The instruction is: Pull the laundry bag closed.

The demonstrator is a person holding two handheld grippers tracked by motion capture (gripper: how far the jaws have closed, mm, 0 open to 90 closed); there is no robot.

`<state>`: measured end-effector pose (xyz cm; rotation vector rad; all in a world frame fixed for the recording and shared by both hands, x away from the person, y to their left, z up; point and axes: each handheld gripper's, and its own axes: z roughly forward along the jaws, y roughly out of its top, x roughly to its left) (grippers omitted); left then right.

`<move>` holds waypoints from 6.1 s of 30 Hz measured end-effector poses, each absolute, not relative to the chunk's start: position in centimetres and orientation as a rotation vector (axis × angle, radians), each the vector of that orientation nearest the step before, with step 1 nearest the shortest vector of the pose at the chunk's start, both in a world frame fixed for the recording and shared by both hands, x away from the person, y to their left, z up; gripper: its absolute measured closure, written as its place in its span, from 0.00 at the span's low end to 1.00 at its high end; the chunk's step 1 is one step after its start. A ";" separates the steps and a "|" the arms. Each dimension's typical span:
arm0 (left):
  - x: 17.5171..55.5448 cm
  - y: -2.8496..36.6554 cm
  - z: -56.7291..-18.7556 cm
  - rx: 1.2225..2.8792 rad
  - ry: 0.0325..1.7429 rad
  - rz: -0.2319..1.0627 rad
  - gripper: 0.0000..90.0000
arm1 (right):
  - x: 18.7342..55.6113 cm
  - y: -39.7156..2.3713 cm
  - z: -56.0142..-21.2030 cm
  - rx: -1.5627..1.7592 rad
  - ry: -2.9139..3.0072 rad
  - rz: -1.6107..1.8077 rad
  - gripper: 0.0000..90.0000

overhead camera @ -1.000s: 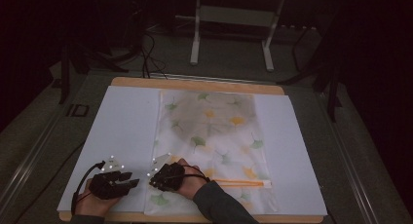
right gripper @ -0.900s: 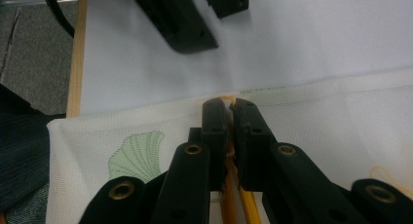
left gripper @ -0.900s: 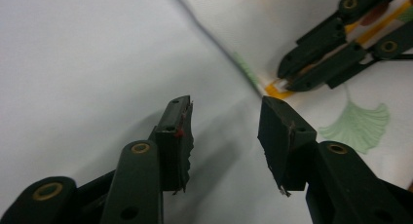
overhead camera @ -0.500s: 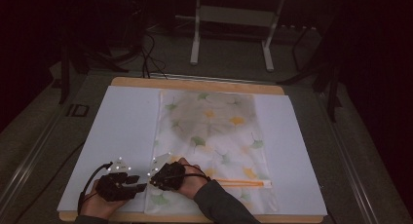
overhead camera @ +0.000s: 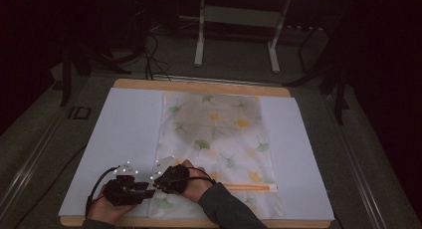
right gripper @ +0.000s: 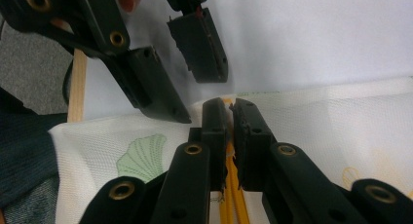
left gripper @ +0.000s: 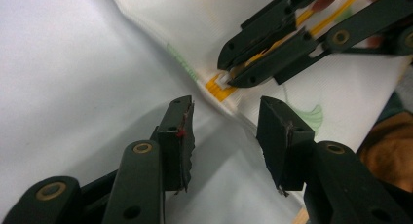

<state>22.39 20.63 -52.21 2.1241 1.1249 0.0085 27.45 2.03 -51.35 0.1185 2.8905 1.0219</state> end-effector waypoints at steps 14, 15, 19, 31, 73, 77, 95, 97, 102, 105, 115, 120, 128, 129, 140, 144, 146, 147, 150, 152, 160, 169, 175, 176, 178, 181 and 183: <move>22.6 20.0 -52.4 2.147 1.117 0.018 0.61 | 27.4 1.9 -51.0 0.129 2.882 1.039 0.94; 22.7 20.0 -52.4 2.147 1.116 0.018 0.61 | 27.4 1.9 -50.9 0.124 2.879 1.039 0.94; 22.9 19.8 -52.6 2.150 1.116 0.002 0.63 | 27.4 1.8 -50.6 0.116 2.870 1.046 0.94; 23.5 19.3 -53.0 2.130 1.100 -0.058 0.70 | 27.2 1.7 -50.0 0.098 2.847 1.070 0.94; 23.7 19.9 -53.5 2.127 1.093 -0.078 0.96 | 27.7 0.7 -51.5 0.088 2.884 1.010 0.94; 23.7 19.9 -53.5 2.134 1.091 -0.073 0.96 | 27.6 0.7 -51.6 0.085 2.884 0.989 0.94; 23.6 20.2 -53.4 2.124 1.096 -0.064 0.96 | 27.6 0.5 -52.0 0.071 2.883 0.921 0.94; 23.6 20.3 -53.4 2.117 1.100 -0.064 0.96 | 27.7 0.2 -52.2 0.076 2.885 0.914 0.94; 23.6 20.3 -53.3 2.117 1.099 -0.063 0.96 | 27.8 -0.4 -52.3 0.086 2.892 0.897 0.94; 23.6 20.4 -53.3 2.119 1.098 -0.060 0.96 | 27.9 -0.6 -52.3 0.092 2.891 0.896 0.94; 23.5 20.5 -53.3 2.109 1.100 -0.060 0.96 | 27.9 -1.3 -52.2 0.091 2.890 0.870 0.94; 23.5 20.5 -53.2 2.109 1.099 -0.058 0.96 | 27.9 -1.5 -52.1 0.089 2.896 0.855 0.94; 23.5 20.6 -53.2 2.102 1.101 -0.057 0.96 | 27.9 -2.1 -52.1 0.090 2.890 0.847 0.94; 23.5 20.6 -53.2 2.103 1.100 -0.057 0.96 | 27.8 -2.2 -52.1 0.097 2.894 0.838 0.94; 23.5 20.6 -53.2 2.102 1.100 -0.057 0.96 | 27.8 -2.8 -52.0 0.088 2.894 0.813 0.94; 23.4 20.6 -53.2 2.102 1.100 -0.057 0.96 | 27.8 -2.9 -52.0 0.092 2.897 0.812 0.94; 23.4 20.6 -53.2 2.102 1.101 -0.058 0.96 | 27.8 -3.1 -52.0 0.082 2.897 0.806 0.94; 23.4 20.6 -53.2 2.100 1.100 -0.059 0.96 | 27.8 -3.1 -52.0 0.082 2.896 0.800 0.94; 23.4 20.7 -53.2 2.098 1.100 -0.058 0.96 | 27.7 -3.2 -52.0 0.089 2.896 0.800 0.94; 23.4 20.7 -53.1 2.098 1.099 -0.057 0.96 | 27.7 -3.4 -52.0 0.089 2.890 0.796 0.94; 23.4 20.7 -53.1 2.095 1.096 -0.059 0.96 | 27.7 -3.6 -51.8 0.074 2.895 0.767 0.94; 23.4 20.8 -53.1 2.094 1.096 -0.056 0.96 | 27.6 -4.2 -51.8 0.074 2.894 0.757 0.94; 23.4 20.8 -53.1 2.094 1.095 -0.056 0.96 | 27.6 -4.6 -51.8 0.084 2.895 0.759 0.94; 23.4 20.8 -53.1 2.094 1.096 -0.056 0.96 | 27.6 -4.6 -51.8 0.088 2.895 0.766 0.94; 23.4 20.8 -53.1 2.095 1.095 -0.057 0.96 | 27.6 -4.7 -51.8 0.085 2.895 0.765 0.94; 23.4 20.8 -53.1 2.095 1.095 -0.057 0.96 | 27.6 -4.8 -51.8 0.084 2.899 0.770 0.94; 23.4 20.8 -53.1 2.095 1.095 -0.058 0.96 | 27.6 -4.9 -51.8 0.085 2.896 0.771 0.94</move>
